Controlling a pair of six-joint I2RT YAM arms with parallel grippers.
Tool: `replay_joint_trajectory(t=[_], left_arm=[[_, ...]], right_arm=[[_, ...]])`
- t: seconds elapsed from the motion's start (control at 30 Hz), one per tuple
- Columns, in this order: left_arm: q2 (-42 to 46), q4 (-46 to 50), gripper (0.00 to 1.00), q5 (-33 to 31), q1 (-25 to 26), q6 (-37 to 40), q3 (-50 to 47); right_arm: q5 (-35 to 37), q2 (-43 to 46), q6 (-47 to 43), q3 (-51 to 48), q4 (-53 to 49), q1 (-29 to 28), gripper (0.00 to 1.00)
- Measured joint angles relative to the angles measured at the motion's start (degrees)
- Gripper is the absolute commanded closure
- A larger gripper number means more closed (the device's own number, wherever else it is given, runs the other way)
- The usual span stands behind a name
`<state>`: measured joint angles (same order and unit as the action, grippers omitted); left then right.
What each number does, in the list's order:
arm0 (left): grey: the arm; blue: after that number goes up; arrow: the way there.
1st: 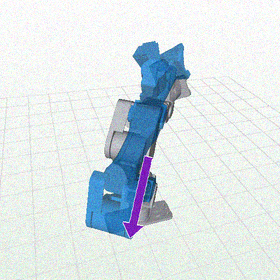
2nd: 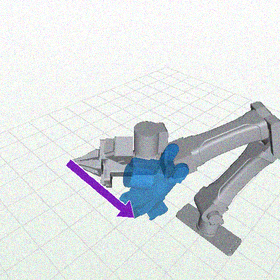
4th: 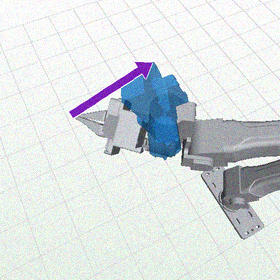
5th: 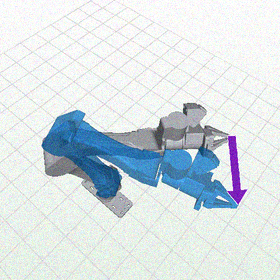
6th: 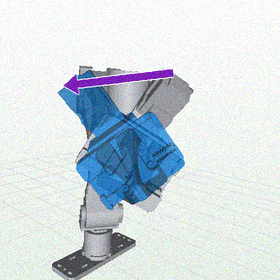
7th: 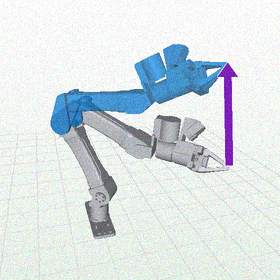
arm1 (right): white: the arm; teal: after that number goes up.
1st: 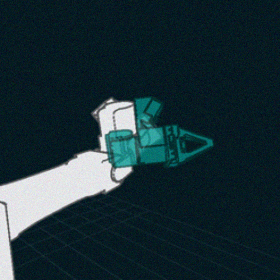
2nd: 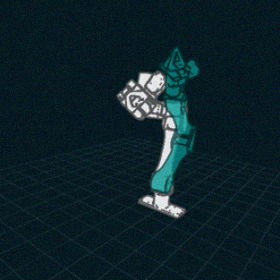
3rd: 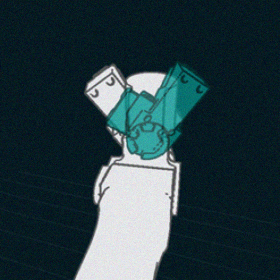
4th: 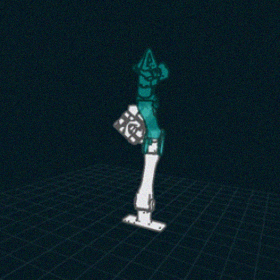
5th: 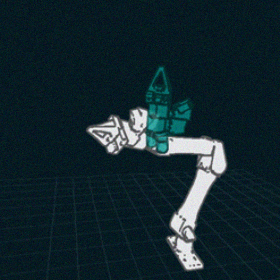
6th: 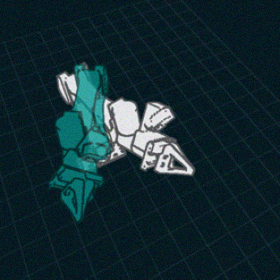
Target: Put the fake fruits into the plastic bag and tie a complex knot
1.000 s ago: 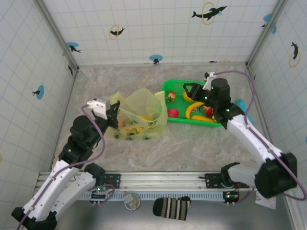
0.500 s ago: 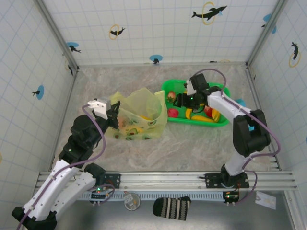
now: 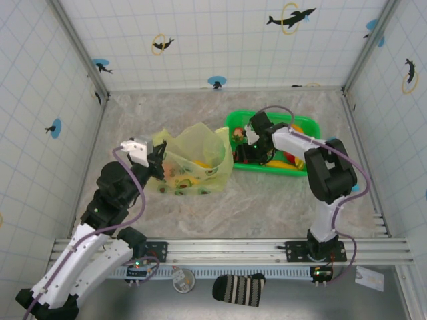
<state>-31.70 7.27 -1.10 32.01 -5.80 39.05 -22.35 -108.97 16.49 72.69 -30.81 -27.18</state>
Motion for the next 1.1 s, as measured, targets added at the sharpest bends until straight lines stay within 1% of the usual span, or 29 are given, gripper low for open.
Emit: replay_joint_trajectory(t=[0.1,0.2,0.33,0.43,0.53,0.6,0.7,0.8,0.93,1.0,1.1], left_arm=[[0.0,0.0,1.0,0.0,0.0,0.0,0.0],[0.0,0.0,1.0,0.02,-0.02,0.0,0.0],[0.0,0.0,1.0,0.04,0.0,0.0,-0.02],[0.0,0.0,1.0,0.04,0.0,-0.02,-0.02],[0.0,0.0,1.0,0.04,0.0,-0.02,-0.02],[0.0,0.0,1.0,0.07,0.0,0.0,-0.02],[0.0,-0.02,1.0,0.07,0.0,-0.02,-0.02],[0.0,0.0,1.0,0.11,0.0,-0.04,-0.02],[-0.02,-0.02,1.0,0.31,0.0,-0.04,-0.02],[-0.02,-0.02,1.0,0.31,0.0,-0.04,-0.02],[0.0,-0.02,1.0,0.28,0.0,-0.04,-0.02]], right_arm=[[-0.02,-1.36,0.07,0.15,0.33,0.31,0.26],[-0.17,-2.27,0.39,1.09,0.57,0.57,0.31],[0.02,-2.27,0.44,1.73,2.12,0.61,0.34],[1.53,-1.57,0.28,1.73,2.25,0.61,0.35],[3.19,1.25,-0.2,1.7,2.23,0.63,0.36],[4.61,4.94,-0.55,1.29,2.38,0.63,0.35],[5.92,10.82,-1.07,-0.26,3.63,0.68,0.27],[6.49,13.29,-1.9,-1.2,5.09,0.68,0.24],[7.37,11.37,-2.14,-1.2,6.03,0.46,0.22],[7.76,8.87,-2.08,-1.2,6.32,0.07,0.2],[8.74,4.48,-2.03,-0.96,6.14,-0.92,0.19]])
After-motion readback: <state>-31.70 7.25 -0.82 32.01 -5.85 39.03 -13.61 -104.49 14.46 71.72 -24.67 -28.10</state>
